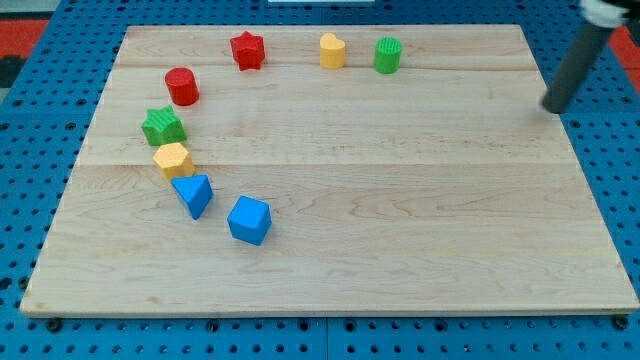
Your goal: Put the red circle vertically below the yellow heart
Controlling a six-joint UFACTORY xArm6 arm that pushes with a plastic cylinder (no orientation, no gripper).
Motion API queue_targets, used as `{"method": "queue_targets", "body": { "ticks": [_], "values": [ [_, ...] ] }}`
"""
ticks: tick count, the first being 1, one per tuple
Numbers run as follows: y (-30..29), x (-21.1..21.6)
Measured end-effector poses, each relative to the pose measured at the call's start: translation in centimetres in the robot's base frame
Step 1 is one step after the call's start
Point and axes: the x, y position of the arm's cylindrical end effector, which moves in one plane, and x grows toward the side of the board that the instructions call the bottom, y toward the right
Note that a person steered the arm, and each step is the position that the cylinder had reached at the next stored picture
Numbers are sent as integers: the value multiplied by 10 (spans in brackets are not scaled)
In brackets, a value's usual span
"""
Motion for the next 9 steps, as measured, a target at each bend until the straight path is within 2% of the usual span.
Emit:
{"method": "queue_targets", "body": {
  "ticks": [1,3,5,6,7,8,9],
  "values": [
    [-117,20],
    [-273,-5],
    [-446,-3],
    [-489,-7],
    [-477,-30],
    [-416,-43],
    [-397,-45]
  ]
}}
